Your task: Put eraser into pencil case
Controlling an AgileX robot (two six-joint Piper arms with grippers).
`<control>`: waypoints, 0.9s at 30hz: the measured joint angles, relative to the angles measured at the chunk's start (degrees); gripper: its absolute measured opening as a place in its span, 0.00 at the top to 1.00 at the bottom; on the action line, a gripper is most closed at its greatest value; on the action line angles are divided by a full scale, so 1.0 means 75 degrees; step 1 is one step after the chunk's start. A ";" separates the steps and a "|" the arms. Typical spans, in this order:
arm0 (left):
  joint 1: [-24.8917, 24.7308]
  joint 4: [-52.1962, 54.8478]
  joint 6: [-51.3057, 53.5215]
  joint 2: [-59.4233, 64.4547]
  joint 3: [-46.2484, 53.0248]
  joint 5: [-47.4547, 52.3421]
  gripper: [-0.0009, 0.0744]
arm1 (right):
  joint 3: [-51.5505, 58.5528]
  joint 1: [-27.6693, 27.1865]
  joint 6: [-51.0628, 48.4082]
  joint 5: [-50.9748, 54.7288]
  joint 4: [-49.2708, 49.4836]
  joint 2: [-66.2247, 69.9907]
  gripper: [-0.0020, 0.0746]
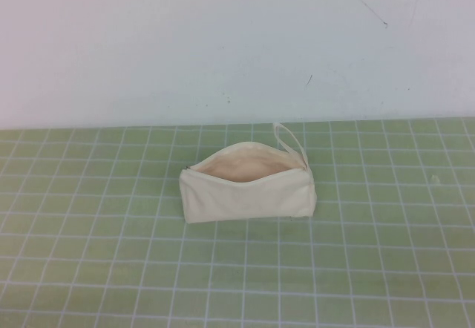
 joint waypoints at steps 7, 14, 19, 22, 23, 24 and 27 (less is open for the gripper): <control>0.0000 0.0000 0.0000 0.0000 0.0000 0.0000 0.99 | 0.0801 -0.1333 0.1586 0.0892 -0.0452 -0.0291 0.97; 0.0000 0.0000 0.0000 0.0000 0.0000 0.0000 0.99 | 0.0979 -0.3341 0.3399 0.2230 -0.2238 -0.1492 0.97; 0.0000 0.0000 0.0000 0.0000 0.0000 0.0000 0.99 | 0.0979 -0.4090 0.4168 0.3405 -0.3052 -0.1927 0.97; 0.0000 0.0000 0.0000 0.0000 0.0000 0.0000 0.99 | 0.1094 -0.4117 0.4686 0.3647 -0.3503 -0.2108 0.97; 0.0000 0.0000 0.0000 0.0000 0.0000 0.0000 0.99 | 0.1189 -0.4117 0.4792 0.3647 -0.3587 -0.2160 0.97; 0.0000 0.0000 0.0000 0.0000 0.0000 0.0000 0.99 | 0.1313 -0.4117 0.4866 0.3581 -0.3637 -0.2199 0.97; 0.0000 0.0000 0.0000 0.0000 0.0000 0.0000 0.99 | 0.1605 -0.4102 0.5089 0.3273 -0.3670 -0.2206 0.97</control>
